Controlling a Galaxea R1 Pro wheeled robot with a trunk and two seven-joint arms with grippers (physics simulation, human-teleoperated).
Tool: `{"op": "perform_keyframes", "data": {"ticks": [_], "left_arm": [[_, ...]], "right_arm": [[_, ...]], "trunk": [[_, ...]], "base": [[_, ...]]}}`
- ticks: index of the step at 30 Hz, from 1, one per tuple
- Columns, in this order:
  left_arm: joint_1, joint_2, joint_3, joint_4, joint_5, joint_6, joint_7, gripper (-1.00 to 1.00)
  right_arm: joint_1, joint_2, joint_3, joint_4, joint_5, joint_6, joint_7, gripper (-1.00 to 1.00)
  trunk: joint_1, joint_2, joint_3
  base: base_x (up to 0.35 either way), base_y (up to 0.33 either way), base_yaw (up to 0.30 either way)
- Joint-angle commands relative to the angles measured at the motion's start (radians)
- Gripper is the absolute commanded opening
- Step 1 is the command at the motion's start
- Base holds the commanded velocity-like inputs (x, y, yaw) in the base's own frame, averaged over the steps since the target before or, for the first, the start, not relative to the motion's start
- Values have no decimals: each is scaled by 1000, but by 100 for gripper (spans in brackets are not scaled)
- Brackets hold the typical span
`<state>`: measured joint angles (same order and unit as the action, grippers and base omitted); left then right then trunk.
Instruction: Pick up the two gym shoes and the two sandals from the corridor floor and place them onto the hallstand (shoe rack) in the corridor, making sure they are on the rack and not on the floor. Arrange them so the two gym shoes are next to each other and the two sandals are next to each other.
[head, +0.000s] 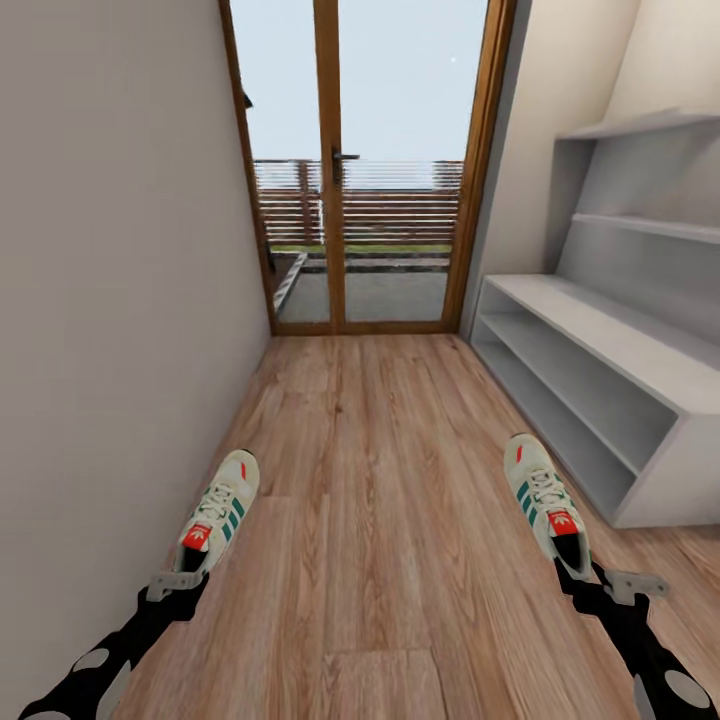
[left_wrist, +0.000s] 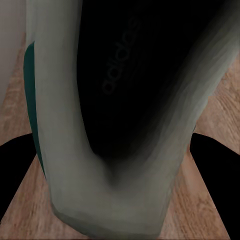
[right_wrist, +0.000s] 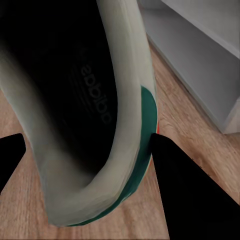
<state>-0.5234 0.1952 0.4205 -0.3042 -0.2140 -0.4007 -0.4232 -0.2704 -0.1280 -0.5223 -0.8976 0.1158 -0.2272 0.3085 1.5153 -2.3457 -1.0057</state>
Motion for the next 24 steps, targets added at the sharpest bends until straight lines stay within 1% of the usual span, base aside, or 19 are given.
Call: {"op": "perform_keyframes", "data": {"ticks": [1,4,7,11,24], "left_arm": [[-1,0,10,1,-8,-4,-5,-100],[-1,0,10,1,-8,-4,-5,-100],[-1,0,10,1,-8,-4,-5,-100],[-1,1,10,1,-8,-4,-5,-100],[-1,0,10,1,-8,-4,-5,-100]], "right_arm": [[-1,1,-4,0,8,-4,5,-100],[-1,1,-3,0,8,-4,4,-100],[-1,2,-4,0,8,-4,4,-100],[-1,1,-4,1,8,-4,4,-100],[-1,1,-5,1,8,-4,6,-100]], "trunk": [[0,0,-1],[0,0,-1],[0,0,0],[0,0,1],[0,0,5]], "base": [[341,0,0],[341,0,-7],[341,7,-148],[340,73,-232],[335,131,-259]]}}
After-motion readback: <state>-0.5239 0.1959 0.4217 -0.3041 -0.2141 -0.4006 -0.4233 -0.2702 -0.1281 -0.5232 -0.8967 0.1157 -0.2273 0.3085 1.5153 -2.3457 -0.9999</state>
